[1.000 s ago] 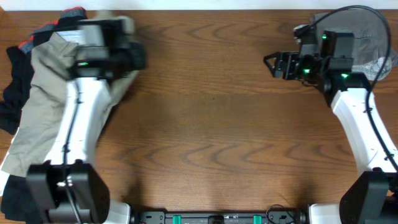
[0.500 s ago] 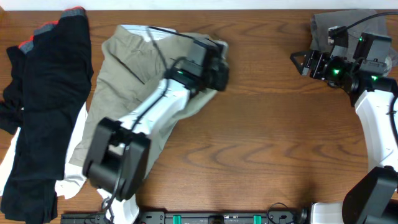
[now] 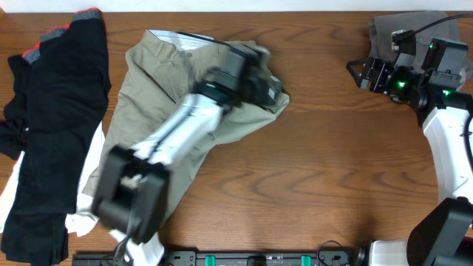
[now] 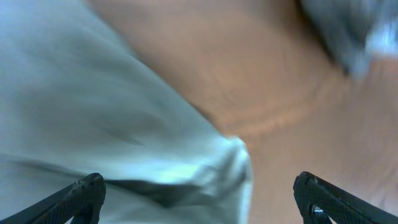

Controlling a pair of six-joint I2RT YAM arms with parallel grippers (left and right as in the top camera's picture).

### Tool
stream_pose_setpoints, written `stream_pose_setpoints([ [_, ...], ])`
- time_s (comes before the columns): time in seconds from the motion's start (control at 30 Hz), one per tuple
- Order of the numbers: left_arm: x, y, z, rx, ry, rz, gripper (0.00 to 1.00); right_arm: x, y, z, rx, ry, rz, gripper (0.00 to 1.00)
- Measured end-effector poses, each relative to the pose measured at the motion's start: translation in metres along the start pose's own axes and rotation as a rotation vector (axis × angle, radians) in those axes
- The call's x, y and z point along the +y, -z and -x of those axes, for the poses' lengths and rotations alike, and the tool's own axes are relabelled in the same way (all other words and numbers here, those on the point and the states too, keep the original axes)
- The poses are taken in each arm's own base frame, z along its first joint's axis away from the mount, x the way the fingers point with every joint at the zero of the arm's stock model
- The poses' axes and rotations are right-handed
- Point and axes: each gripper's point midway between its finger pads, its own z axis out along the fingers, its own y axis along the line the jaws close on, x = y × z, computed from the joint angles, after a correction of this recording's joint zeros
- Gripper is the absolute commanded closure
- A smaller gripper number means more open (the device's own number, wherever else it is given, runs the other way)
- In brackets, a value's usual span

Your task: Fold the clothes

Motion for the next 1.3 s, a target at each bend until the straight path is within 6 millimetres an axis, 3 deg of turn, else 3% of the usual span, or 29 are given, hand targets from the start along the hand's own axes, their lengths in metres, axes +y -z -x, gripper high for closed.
stream_pose_setpoints([
  [0.1,0.039,0.066,0.049,-0.153,0.087,0.064,0.02,0.008,-0.004,-0.003,0.011,0.012,0.013,0.24],
  [0.13,0.058,0.097,0.065,-0.214,0.123,0.099,0.02,0.014,-0.007,-0.005,0.020,0.021,0.023,0.24],
  [0.2,0.089,0.150,0.080,-0.300,0.185,0.169,0.02,0.030,-0.015,-0.012,0.045,0.053,0.052,0.25],
  [0.3,0.131,0.209,0.078,-0.354,0.279,0.274,0.02,0.063,-0.031,-0.028,0.094,0.143,0.099,0.25],
  [0.37,0.154,0.230,0.065,-0.342,0.345,0.333,0.02,0.091,-0.044,-0.044,0.133,0.243,0.130,0.23],
  [0.5,0.187,0.236,0.034,-0.259,0.438,0.401,0.02,0.140,-0.073,-0.082,0.209,0.468,0.193,0.21],
  [0.63,0.197,0.225,0.019,-0.201,0.454,0.413,0.02,0.162,-0.105,-0.118,0.268,0.622,0.220,0.23],
  [0.8,0.203,0.215,0.011,-0.162,0.461,0.416,0.02,0.165,-0.151,-0.154,0.306,0.736,0.243,0.24],
  [0.97,0.206,0.211,0.009,-0.148,0.451,0.418,0.02,0.156,-0.184,-0.171,0.307,0.767,0.254,0.27],
  [1.3,0.206,0.211,0.009,-0.145,0.443,0.419,0.02,0.147,-0.193,-0.190,0.358,0.738,0.269,0.57],
])
